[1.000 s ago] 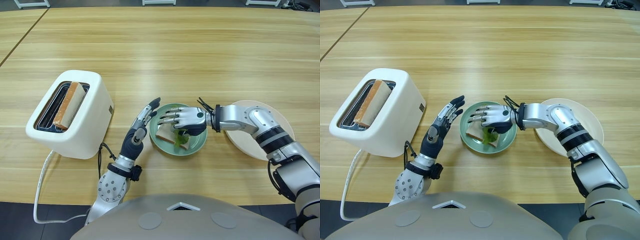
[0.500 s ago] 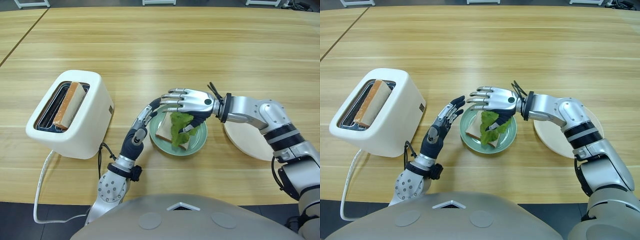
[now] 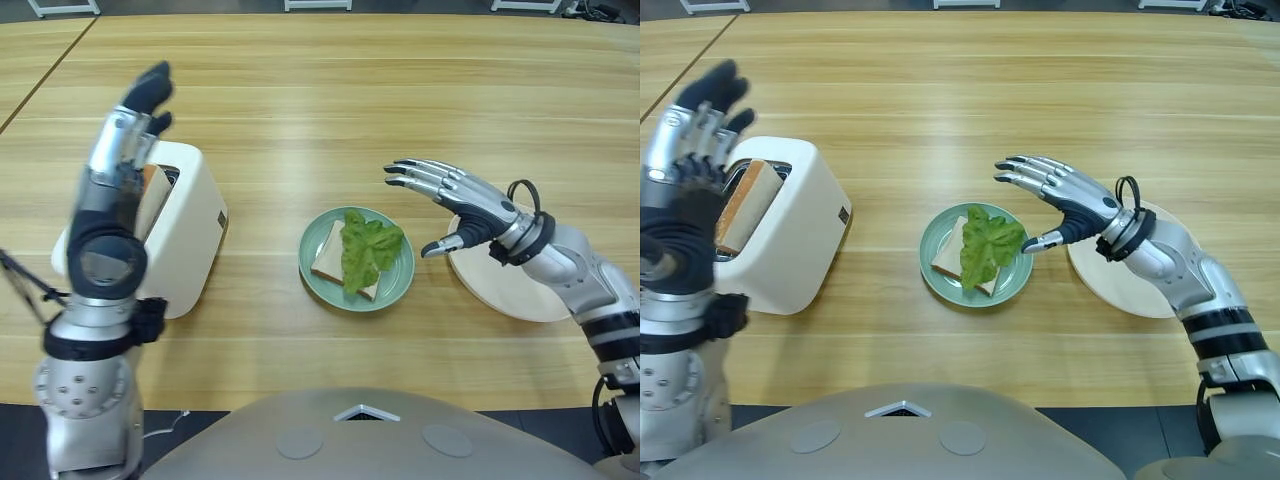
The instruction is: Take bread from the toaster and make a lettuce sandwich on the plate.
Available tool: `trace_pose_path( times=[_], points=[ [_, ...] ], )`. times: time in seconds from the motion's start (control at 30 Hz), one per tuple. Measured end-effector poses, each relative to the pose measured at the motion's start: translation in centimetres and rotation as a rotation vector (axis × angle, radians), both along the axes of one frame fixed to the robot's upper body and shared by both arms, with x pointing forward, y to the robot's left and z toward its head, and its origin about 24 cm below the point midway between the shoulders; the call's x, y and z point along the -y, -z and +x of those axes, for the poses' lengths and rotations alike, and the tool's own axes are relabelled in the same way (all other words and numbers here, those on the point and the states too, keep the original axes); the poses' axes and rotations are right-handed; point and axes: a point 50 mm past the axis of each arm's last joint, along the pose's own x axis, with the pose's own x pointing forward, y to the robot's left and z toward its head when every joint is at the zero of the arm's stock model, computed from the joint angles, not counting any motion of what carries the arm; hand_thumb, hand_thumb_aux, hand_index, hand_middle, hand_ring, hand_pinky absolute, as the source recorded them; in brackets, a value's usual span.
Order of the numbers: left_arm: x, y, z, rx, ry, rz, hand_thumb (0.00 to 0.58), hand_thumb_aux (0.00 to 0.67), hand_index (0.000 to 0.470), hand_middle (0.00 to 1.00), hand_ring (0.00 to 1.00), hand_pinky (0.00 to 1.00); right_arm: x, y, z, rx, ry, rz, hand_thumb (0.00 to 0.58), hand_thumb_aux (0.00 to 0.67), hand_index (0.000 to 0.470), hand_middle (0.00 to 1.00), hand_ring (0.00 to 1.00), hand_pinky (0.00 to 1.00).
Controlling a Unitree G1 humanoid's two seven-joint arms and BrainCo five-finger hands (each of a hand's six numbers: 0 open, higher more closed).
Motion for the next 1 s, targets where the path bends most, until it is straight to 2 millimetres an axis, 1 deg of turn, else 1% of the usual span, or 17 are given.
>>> trace_pose_path(
  times=[0.07, 0.13, 0.23, 0.3, 0.33, 0.4, 0.6, 0.63, 0.67, 0.7, 0.77, 0.8, 0.83, 0.9, 0.93, 0.97, 1.0],
  points=[
    [-1.5, -0.4, -0.1, -0.038, -0.138, 0.180, 0.000, 0.000, 0.000, 0.00, 0.00, 0.00, -0.3, 0.4, -0.5, -0.044, 0.012, 0.078, 0.000, 0.000, 0.000, 0.00, 0.00, 0.00],
    [-2.8, 0.1, 0.0, -0.103, -0.278, 0.357, 0.000, 0.000, 0.000, 0.00, 0.00, 0.00, -0.6, 0.5, -0.7, -0.054, 0.013, 0.098, 0.000, 0.000, 0.000, 0.00, 0.00, 0.00],
    [-5.8, 3.0, 0.1, -0.309, -0.506, 0.617, 0.000, 0.000, 0.000, 0.00, 0.00, 0.00, -0.9, 0.8, -0.7, -0.072, 0.012, 0.109, 0.000, 0.000, 0.000, 0.00, 0.00, 0.00],
    [-6.9, 4.7, 0.1, -0.418, -0.563, 0.694, 0.000, 0.000, 0.000, 0.00, 0.00, 0.00, -1.1, 1.0, -0.7, -0.079, 0.009, 0.113, 0.000, 0.000, 0.000, 0.00, 0.00, 0.00],
    [-7.2, 5.7, 0.1, -0.478, -0.570, 0.735, 0.000, 0.000, 0.000, 0.00, 0.00, 0.00, -1.2, 1.1, -0.8, -0.081, 0.008, 0.113, 0.000, 0.000, 0.000, 0.00, 0.00, 0.00],
    [-7.6, 6.9, 0.2, -0.539, -0.579, 0.786, 0.000, 0.000, 0.000, 0.00, 0.00, 0.00, -1.3, 1.3, -0.9, -0.086, 0.005, 0.119, 0.000, 0.000, 0.000, 0.00, 0.00, 0.00],
    [-8.4, 7.2, 0.2, -0.569, -0.635, 0.823, 0.000, 0.000, 0.000, 0.00, 0.00, 0.00, -1.7, 1.6, -1.0, -0.085, -0.011, 0.092, 0.000, 0.000, 0.000, 0.00, 0.00, 0.00],
    [-8.5, 7.2, 0.3, -0.564, -0.638, 0.822, 0.092, 0.055, 0.039, 0.00, 0.00, 0.00, -1.7, 1.6, -1.0, -0.085, -0.012, 0.092, 0.000, 0.000, 0.000, 0.00, 0.00, 0.00],
    [-8.4, 7.1, 0.4, -0.556, -0.638, 0.820, 0.152, 0.095, 0.066, 0.00, 0.00, 0.00, -1.7, 1.6, -1.0, -0.082, -0.011, 0.091, 0.000, 0.000, 0.000, 0.00, 0.00, 0.00],
    [-8.4, 7.0, 0.5, -0.546, -0.638, 0.819, 0.237, 0.155, 0.109, 0.00, 0.00, 0.00, -1.8, 1.6, -1.0, -0.079, -0.010, 0.087, 0.000, 0.000, 0.000, 0.00, 0.00, 0.00],
    [-8.2, 6.6, 0.7, -0.507, -0.637, 0.817, 0.278, 0.187, 0.131, 0.00, 0.00, 0.00, -1.8, 1.8, -1.0, -0.075, -0.013, 0.065, 0.000, 0.000, 0.000, 0.00, 0.00, 0.00],
    [-8.1, 6.3, 0.8, -0.483, -0.639, 0.816, 0.288, 0.194, 0.136, 0.00, 0.00, 0.00, -1.9, 1.8, -1.0, -0.075, -0.013, 0.065, 0.000, 0.000, 0.000, 0.00, 0.00, 0.00],
    [-7.9, 6.1, 0.9, -0.464, -0.640, 0.815, 0.331, 0.231, 0.162, 0.00, 0.00, 0.00, -1.9, 1.8, -1.0, -0.074, -0.013, 0.067, 0.000, 0.000, 0.000, 0.00, 0.00, 0.00],
    [-7.6, 5.6, 1.0, -0.422, -0.635, 0.813, 0.454, 0.357, 0.251, 0.00, 0.00, 0.00, -1.9, 1.9, -1.1, -0.073, -0.014, 0.065, 0.000, 0.000, 0.000, 0.00, 0.00, 0.00],
    [-7.5, 5.6, 1.0, -0.418, -0.635, 0.811, 0.500, 0.420, 0.295, 0.00, 0.00, 0.00, -1.9, 1.9, -1.1, -0.072, -0.014, 0.061, 0.000, 0.000, 0.000, 0.00, 0.00, 0.00],
    [-7.5, 5.6, 1.0, -0.416, -0.633, 0.810, 0.561, 0.549, 0.385, 0.00, 0.00, 0.00, -2.0, 1.9, -1.1, -0.070, -0.016, 0.055, 0.000, 0.000, 0.000, 0.00, 0.00, 0.00],
    [-7.5, 5.6, 1.1, -0.413, -0.632, 0.810, 0.580, 0.670, 0.470, 0.00, 0.00, 0.00, -2.0, 1.9, -1.2, -0.068, -0.019, 0.052, 0.000, 0.000, 0.000, 0.00, 0.00, 0.00]
  ],
)
